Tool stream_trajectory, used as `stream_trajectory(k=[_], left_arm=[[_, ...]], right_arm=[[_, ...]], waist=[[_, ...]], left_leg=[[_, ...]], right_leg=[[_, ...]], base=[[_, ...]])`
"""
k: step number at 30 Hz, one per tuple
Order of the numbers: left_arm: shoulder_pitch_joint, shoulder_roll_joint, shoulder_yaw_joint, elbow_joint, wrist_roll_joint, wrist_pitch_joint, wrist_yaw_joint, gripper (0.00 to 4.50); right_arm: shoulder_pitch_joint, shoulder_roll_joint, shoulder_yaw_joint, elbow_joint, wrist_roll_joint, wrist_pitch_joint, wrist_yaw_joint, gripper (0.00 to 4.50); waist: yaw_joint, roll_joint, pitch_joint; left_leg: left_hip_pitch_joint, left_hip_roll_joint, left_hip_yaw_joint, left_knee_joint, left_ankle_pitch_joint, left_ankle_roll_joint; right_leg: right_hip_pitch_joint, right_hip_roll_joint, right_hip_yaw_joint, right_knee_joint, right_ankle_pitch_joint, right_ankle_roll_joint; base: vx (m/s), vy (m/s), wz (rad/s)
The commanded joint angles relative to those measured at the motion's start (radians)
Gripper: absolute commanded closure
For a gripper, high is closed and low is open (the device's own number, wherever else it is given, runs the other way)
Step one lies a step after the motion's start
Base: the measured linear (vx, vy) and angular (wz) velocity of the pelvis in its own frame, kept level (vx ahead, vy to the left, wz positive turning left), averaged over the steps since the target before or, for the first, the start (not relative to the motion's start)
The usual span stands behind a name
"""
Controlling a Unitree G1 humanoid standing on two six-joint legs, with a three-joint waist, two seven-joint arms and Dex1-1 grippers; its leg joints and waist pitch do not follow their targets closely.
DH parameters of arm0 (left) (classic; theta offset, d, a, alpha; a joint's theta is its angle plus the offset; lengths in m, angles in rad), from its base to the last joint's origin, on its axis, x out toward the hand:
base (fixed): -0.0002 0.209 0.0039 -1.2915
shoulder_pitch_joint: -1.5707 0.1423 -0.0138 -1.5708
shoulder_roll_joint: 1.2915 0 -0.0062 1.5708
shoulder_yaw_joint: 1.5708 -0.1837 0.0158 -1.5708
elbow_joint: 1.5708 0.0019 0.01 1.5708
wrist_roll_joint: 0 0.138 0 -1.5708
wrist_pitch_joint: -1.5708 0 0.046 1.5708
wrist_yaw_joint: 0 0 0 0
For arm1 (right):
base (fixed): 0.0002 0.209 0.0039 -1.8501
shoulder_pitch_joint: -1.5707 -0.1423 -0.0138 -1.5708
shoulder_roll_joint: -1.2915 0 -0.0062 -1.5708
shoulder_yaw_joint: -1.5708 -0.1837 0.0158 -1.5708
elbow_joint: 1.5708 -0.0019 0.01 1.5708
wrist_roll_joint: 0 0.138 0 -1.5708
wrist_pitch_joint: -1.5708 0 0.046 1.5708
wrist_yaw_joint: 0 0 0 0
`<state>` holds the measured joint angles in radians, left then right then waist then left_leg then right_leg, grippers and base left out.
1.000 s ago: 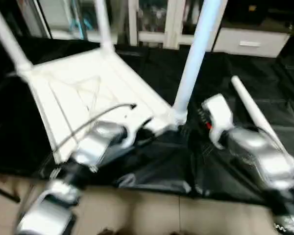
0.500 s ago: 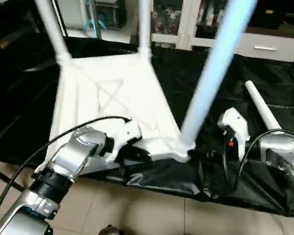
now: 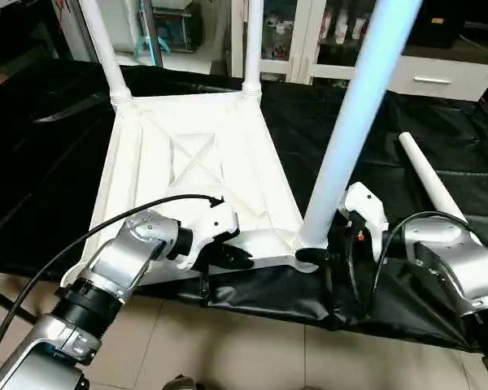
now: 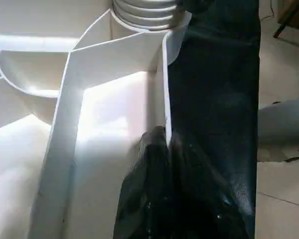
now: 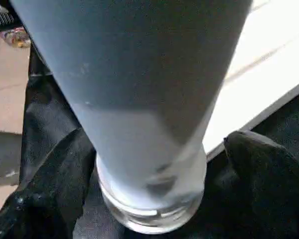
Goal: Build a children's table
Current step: Rotate leg to tighten
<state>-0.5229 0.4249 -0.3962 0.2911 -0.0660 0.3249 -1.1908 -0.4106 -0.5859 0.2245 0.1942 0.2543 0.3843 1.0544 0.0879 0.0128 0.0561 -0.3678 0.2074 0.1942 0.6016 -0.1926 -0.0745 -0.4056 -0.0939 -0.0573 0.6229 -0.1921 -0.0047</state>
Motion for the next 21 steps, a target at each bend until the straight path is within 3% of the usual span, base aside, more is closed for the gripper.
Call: stream_trajectory(k=[1, 7, 15, 21], left_arm=[[-0.017, -0.022, -0.011, -0.029, -0.02, -0.033, -0.023, 4.5], [-0.017, -0.028, -0.008, -0.02, -0.015, -0.039, -0.016, 4.5], [-0.016, -0.027, -0.005, -0.015, -0.011, -0.045, -0.012, 4.5], [-0.018, -0.027, -0.004, -0.007, -0.01, -0.048, -0.012, 4.5]], right_arm=[[-0.024, 0.009, 0.01, -0.004, -0.01, -0.017, 0.008, 0.37], [-0.028, 0.008, 0.015, 0.043, -0.027, -0.059, 0.034, 0.94], [-0.026, 0.016, 0.013, 0.069, -0.039, -0.082, 0.049, 1.66], [-0.024, 0.022, 0.015, 0.077, -0.041, -0.09, 0.052, 1.77]], waist=[[-0.004, -0.008, -0.073], [-0.005, -0.008, -0.073], [-0.004, -0.007, -0.074], [-0.005, -0.007, -0.074]], left_leg=[[0.011, 0.02, -0.007, -0.063, -0.119, 0.058], [0.012, 0.02, -0.007, -0.063, -0.137, 0.049], [0.01, 0.019, -0.007, -0.06, -0.118, 0.065], [0.011, 0.019, -0.007, -0.061, -0.13, 0.059]], right_leg=[[0.055, -0.04, 0.038, -0.06, -0.053, -0.256], [0.053, -0.04, 0.039, -0.062, -0.08, -0.251], [0.054, -0.039, 0.038, -0.058, -0.053, -0.26], [0.053, -0.038, 0.038, -0.06, -0.07, -0.255]], base=[[0.0, 0.0, 0.0], [0.0, 0.0, 0.0], [0.0, 0.0, 0.0], [0.0, 0.0, 0.0]])
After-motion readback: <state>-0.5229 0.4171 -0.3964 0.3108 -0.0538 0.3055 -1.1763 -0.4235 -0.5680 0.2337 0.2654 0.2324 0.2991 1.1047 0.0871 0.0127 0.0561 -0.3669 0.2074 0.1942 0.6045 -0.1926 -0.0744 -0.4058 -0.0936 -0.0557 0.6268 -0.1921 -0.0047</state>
